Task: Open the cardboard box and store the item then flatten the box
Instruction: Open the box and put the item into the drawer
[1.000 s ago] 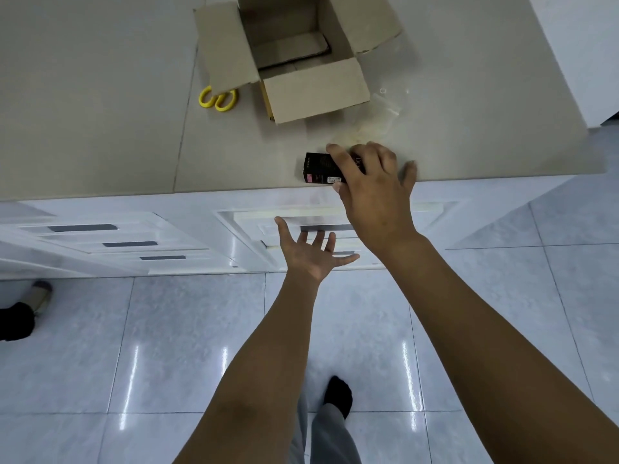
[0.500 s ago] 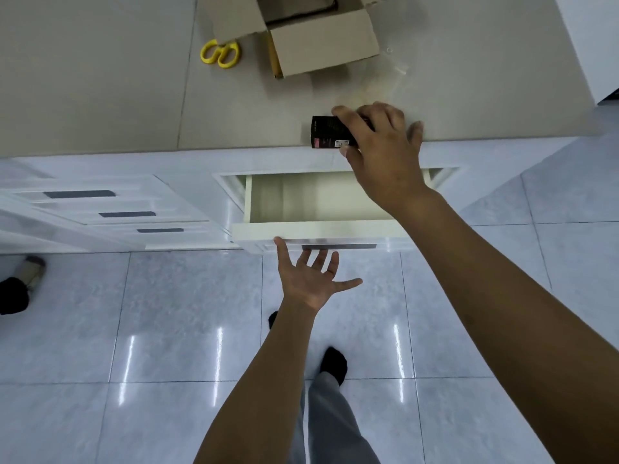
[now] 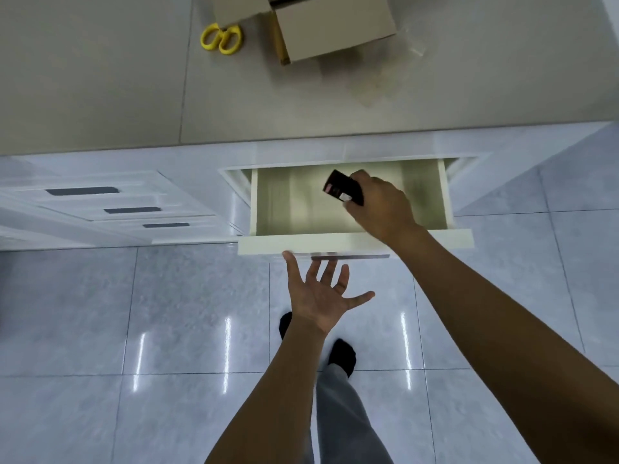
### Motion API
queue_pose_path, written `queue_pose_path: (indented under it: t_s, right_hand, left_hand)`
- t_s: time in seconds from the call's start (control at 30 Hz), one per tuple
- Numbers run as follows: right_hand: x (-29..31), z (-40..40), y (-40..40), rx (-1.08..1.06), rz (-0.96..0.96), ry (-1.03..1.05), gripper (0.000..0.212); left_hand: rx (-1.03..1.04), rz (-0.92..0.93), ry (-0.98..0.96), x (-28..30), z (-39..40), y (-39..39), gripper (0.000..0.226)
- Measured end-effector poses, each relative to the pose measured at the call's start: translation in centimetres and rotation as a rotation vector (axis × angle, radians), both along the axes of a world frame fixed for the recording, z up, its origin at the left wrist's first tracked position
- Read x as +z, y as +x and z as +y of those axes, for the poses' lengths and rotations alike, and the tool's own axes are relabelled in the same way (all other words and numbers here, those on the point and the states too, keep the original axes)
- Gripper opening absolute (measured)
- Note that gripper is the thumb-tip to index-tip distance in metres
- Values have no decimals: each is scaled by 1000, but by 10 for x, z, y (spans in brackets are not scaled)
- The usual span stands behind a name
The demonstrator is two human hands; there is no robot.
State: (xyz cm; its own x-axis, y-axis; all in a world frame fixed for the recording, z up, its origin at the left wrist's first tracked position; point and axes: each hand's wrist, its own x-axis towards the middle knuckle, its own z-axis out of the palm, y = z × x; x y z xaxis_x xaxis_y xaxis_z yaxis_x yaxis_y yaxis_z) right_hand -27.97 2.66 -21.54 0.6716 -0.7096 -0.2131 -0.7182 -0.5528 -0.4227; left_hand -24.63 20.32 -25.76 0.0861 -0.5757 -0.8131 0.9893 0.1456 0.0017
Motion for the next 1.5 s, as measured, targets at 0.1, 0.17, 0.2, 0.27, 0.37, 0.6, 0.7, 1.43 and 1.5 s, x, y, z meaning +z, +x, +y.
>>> queue_pose_path:
  t_s: [0.1,0.17,0.2,0.27,0.37,0.6,0.7,1.43,1.5]
  right_hand:
    - [-28,-23,0,34,185,26,33]
    - [-40,-28,3,120,275,33,34]
    - [-44,-29,6,155,291,57,34]
    - [-50,-27,9,192,305,126,34]
    - [-59,-21,8,214,376,161,28]
    - [-43,-25,6,194,369,250,36]
    - [0,-16,16,299,247,159,39]
    - [69,-36,-27,82,150,-337,77]
    - [69,-35,-27,76,131,-335,75]
  left_hand:
    - [-6,4,11,-4,3,-6,91]
    - [-5,12,15,-5,5,-7,93]
    - [-5,11,13,-5,5,-7,93]
    - [-10,13,16,-6,5,-6,94]
    - [-9,23,32,-7,6,-6,94]
    - [-18,18,30,-6,6,-5,93]
    - [-7,24,18,-3,7,-4,94]
    - [-46,-22,-175,56,-19,-9,69]
    - [-47,-42,-212,53,-25,-6,72]
